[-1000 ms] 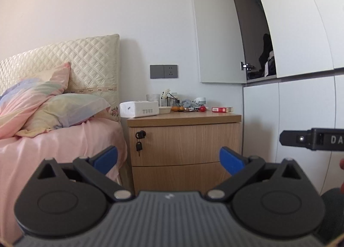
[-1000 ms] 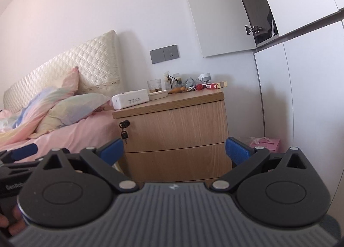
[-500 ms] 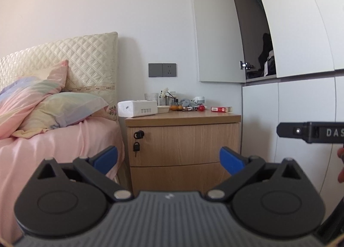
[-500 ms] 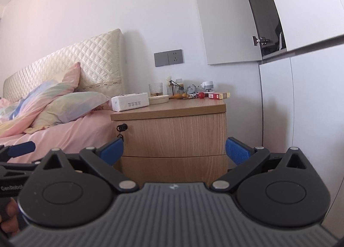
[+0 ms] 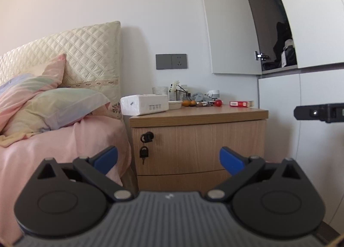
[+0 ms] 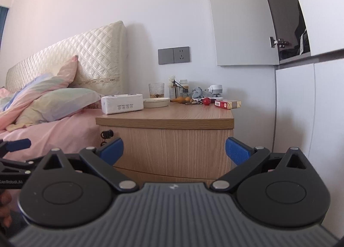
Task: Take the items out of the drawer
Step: 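Move both tools toward the wooden nightstand, then bring the left tool to the key on the top drawer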
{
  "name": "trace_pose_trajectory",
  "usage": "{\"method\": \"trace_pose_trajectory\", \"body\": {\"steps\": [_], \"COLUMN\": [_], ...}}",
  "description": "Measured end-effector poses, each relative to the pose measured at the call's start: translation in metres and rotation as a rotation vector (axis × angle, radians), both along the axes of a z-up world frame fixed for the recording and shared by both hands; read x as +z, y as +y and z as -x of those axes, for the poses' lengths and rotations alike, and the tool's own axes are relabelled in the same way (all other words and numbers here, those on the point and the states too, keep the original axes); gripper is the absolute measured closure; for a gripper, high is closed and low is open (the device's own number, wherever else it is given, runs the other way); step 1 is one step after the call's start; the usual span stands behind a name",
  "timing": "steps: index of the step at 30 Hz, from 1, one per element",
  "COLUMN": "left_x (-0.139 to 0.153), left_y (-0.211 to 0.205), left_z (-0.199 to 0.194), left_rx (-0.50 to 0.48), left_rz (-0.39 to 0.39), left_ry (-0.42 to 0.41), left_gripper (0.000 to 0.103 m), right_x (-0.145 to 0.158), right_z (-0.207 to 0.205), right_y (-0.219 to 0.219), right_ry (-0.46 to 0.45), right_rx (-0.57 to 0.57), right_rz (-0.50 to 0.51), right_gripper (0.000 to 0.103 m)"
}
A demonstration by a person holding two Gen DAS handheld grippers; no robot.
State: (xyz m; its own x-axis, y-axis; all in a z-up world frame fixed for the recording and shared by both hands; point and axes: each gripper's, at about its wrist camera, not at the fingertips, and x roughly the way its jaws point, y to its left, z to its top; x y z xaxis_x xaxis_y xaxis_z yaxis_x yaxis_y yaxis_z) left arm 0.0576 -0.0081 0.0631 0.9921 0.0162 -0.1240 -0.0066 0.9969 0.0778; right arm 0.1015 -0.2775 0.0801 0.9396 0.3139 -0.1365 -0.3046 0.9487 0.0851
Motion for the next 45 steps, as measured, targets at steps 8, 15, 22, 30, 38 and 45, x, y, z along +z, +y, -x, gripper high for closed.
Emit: {"method": "trace_pose_trajectory", "body": {"steps": [8,15,22,30,38,45], "left_x": [-0.026,-0.049,-0.066,-0.081,-0.086,-0.089], "left_y": [0.019,0.036,0.062,0.1,0.123,0.119], "left_z": [-0.074,-0.145,-0.206,-0.248,-0.261,-0.272], "left_rx": [-0.026,-0.057,-0.083,-0.06,-0.149,-0.169], "left_rz": [0.037,0.003,0.059,0.167,0.271,0.217], "left_ry": [0.022,0.074,0.127,0.164,0.125,0.138], "left_gripper": [0.001,0.001,0.001,0.002,0.004,0.005], "right_x": [-0.021,-0.051,-0.077,-0.089,-0.092,-0.095], "right_z": [-0.059,-0.106,-0.166,-0.201,-0.216,-0.222], "right_y": [-0.006,-0.032,-0.051,-0.055,-0.059,-0.059], "right_ry": [0.011,0.08,0.083,0.09,0.063,0.059], "right_rx": [0.062,0.063,0.092,0.111,0.157,0.138], "right_rz": [0.051,0.034,-0.011,-0.039,-0.059,-0.075], "right_gripper": [0.0,0.0,0.0,0.0,0.0,0.002]}}
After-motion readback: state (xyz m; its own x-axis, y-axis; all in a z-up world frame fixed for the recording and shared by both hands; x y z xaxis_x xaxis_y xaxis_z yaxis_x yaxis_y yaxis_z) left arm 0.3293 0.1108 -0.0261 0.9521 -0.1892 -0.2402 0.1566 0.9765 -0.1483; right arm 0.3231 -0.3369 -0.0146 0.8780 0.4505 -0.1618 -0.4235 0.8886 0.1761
